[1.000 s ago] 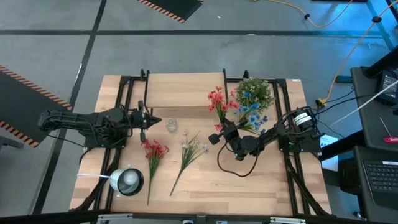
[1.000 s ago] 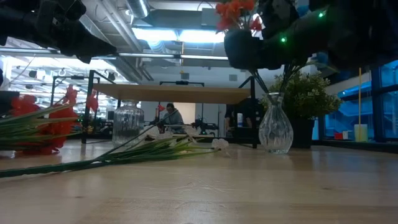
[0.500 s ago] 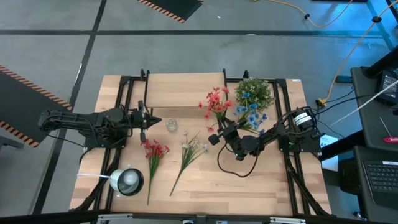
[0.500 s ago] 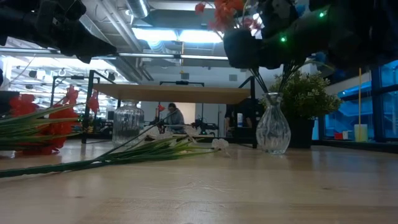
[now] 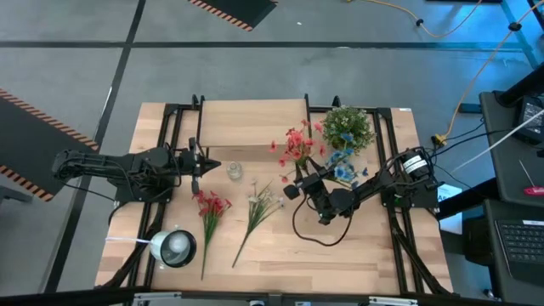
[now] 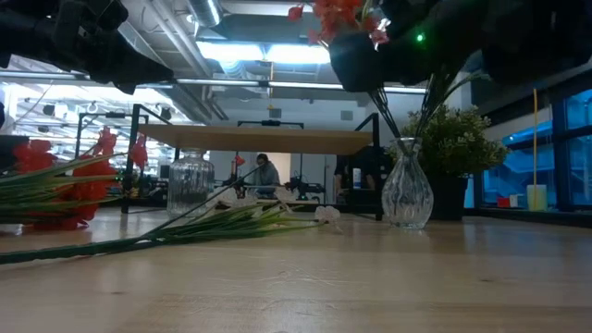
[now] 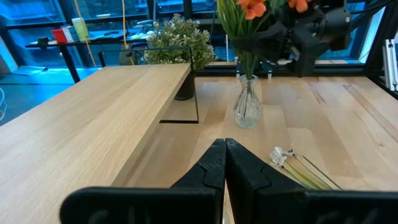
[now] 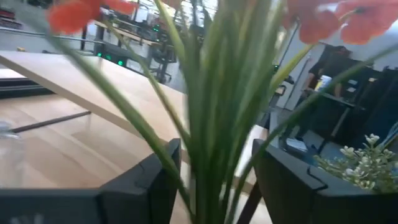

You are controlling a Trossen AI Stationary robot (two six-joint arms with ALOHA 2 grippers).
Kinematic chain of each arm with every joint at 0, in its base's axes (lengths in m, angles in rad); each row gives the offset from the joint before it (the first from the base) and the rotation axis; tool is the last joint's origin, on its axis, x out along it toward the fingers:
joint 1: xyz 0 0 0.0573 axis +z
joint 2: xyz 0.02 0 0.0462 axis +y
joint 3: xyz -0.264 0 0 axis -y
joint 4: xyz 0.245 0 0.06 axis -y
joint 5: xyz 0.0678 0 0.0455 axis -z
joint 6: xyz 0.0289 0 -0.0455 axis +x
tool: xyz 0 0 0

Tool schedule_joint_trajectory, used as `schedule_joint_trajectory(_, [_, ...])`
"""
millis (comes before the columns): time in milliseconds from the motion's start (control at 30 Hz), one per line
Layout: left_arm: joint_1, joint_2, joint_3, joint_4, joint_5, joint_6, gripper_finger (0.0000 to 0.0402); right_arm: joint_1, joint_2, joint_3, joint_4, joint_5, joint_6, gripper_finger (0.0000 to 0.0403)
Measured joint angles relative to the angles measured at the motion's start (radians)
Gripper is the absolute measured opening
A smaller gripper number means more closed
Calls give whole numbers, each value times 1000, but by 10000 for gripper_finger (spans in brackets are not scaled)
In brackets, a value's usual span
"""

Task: Pick and place flowers into a vace then onto a shelf
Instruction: Put the orange flowers into the right transparent vase

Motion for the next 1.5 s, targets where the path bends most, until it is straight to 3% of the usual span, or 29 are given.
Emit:
schedule_joint_trajectory(300, [0,0,0,0,0,0,4,44,0,51,0,15,-29,220])
schedule_joint_trajectory(700, [0,0,0,0,0,0,4,51,0,163,0,57,-196,220])
schedule_joint_trajectory(1067, [0,0,0,0,4,0,4,65,0,175,0,57,-201,218])
schedule_joint_trajectory(1300, [0,0,0,-3,4,0,4,65,0,175,0,56,-199,161])
schedule_joint_trajectory(1500, [0,0,0,-4,4,0,4,65,0,172,-2,56,-181,58])
